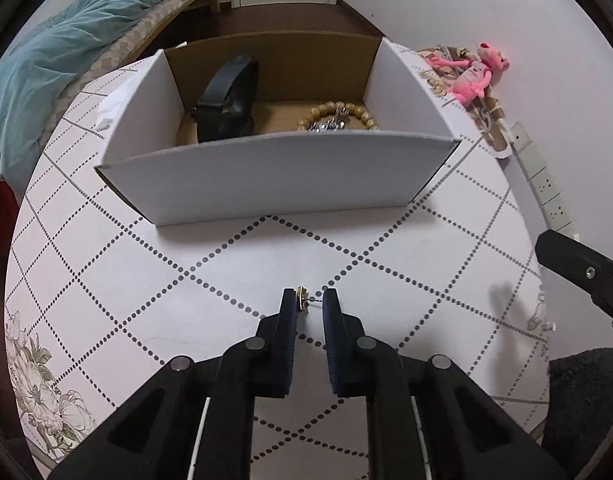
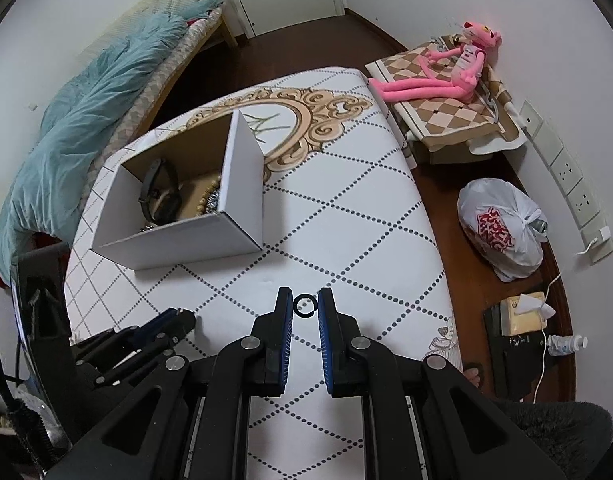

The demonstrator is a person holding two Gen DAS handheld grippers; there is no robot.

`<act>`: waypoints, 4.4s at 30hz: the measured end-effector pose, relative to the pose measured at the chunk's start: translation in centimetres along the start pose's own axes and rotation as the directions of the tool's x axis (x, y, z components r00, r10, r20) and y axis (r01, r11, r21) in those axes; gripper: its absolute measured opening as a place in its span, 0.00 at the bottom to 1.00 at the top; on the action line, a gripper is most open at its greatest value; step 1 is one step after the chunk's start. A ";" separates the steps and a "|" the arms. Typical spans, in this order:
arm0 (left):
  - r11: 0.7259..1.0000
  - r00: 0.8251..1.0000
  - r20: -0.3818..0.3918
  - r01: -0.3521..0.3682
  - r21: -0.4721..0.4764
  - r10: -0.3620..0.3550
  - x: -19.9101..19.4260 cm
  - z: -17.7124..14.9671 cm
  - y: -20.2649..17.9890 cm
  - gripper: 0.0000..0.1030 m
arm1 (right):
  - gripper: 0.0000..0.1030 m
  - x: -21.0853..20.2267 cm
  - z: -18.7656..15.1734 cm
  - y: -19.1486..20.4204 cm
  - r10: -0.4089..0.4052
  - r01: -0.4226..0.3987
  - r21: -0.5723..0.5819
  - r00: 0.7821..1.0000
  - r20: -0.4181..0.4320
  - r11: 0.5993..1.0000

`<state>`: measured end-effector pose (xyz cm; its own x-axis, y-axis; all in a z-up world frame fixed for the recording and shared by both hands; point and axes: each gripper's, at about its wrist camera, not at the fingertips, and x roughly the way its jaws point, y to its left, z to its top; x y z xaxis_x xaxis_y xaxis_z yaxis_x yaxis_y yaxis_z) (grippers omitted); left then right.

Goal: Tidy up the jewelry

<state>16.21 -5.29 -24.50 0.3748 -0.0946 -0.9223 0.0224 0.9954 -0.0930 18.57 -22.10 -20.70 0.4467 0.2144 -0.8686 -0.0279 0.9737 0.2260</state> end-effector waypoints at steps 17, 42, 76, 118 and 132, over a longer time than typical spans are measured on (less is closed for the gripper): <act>0.991 0.993 0.040 0.110 -0.077 -0.107 -6.9 11.8 7.5 0.10 | 0.13 2.0 10.6 8.0 0.218 -0.225 -0.076 0.972 -0.093 0.971; 0.982 0.987 0.073 -0.136 -0.130 0.146 -7.6 10.9 8.8 0.99 | 0.98 3.3 11.1 7.9 -0.154 0.126 -0.194 0.978 -0.140 0.973; 0.971 0.911 0.355 -0.153 -0.183 0.210 -30.0 0.2 4.1 0.99 | 1.00 -24.6 0.8 9.5 -0.151 0.200 -0.151 0.946 0.286 0.968; 0.964 0.945 0.212 -0.221 -0.147 0.249 -24.8 5.0 4.2 0.99 | 1.00 -19.1 6.3 11.2 -0.194 0.226 -0.186 0.966 0.173 0.956; 0.965 0.951 0.197 -0.210 -0.154 0.239 -24.4 5.2 4.5 0.99 | 1.00 -18.2 6.4 11.2 -0.200 0.226 -0.187 0.969 0.145 0.956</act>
<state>12.00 1.62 -0.52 0.5446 0.1504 -0.8251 -0.1996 0.9788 0.0466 15.84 -15.62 0.49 0.5683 0.0014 -0.8228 -0.0934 0.9936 -0.0628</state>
